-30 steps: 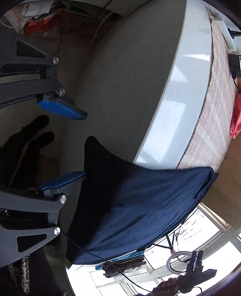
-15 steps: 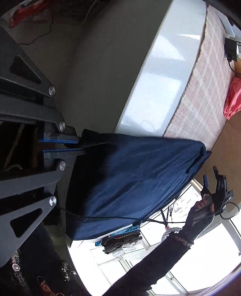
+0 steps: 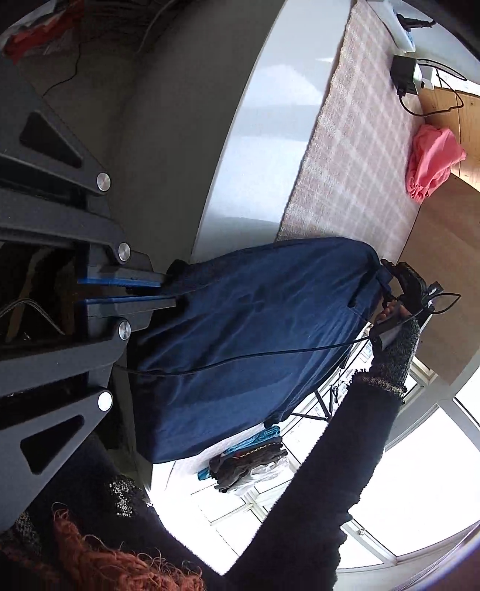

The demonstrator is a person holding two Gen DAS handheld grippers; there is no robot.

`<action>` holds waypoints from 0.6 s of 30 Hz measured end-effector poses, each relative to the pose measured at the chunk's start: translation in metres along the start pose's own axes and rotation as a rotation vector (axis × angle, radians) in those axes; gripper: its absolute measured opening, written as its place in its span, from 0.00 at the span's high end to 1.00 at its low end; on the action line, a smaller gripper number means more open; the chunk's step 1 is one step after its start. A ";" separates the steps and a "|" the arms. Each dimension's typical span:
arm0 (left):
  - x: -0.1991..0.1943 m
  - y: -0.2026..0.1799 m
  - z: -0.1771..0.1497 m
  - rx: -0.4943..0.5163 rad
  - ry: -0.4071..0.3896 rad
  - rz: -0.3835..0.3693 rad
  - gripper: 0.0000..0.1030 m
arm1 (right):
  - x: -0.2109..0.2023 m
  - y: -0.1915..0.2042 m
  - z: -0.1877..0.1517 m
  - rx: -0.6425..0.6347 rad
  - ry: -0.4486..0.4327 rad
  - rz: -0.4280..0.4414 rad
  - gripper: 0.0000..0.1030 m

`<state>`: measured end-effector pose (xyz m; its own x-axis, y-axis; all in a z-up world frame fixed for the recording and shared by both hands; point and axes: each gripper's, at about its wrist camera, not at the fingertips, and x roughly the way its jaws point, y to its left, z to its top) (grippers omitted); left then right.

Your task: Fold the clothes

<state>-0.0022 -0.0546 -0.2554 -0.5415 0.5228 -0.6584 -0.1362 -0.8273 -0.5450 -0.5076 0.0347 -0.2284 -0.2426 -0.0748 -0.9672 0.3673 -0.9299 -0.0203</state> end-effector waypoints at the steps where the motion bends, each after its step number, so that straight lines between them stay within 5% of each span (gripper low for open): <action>1: 0.003 -0.007 0.002 0.011 0.000 0.000 0.97 | -0.001 -0.004 -0.001 -0.008 -0.004 0.004 0.76; 2: 0.004 -0.013 0.004 0.019 0.000 0.004 0.97 | -0.002 -0.011 -0.001 -0.010 -0.003 0.023 0.89; 4: 0.006 -0.026 0.006 0.035 0.004 0.003 0.97 | -0.006 -0.026 -0.002 0.011 0.002 0.096 0.95; 12: 0.015 -0.108 -0.001 0.156 0.064 0.041 0.98 | -0.063 -0.093 -0.017 0.024 -0.074 0.184 0.97; 18: 0.055 -0.158 -0.022 0.183 0.156 0.024 0.98 | -0.075 -0.172 -0.035 0.049 -0.082 0.161 0.97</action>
<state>0.0080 0.1089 -0.2172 -0.4138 0.5164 -0.7498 -0.2807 -0.8558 -0.4345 -0.5210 0.2130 -0.1609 -0.2572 -0.2509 -0.9332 0.3631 -0.9200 0.1473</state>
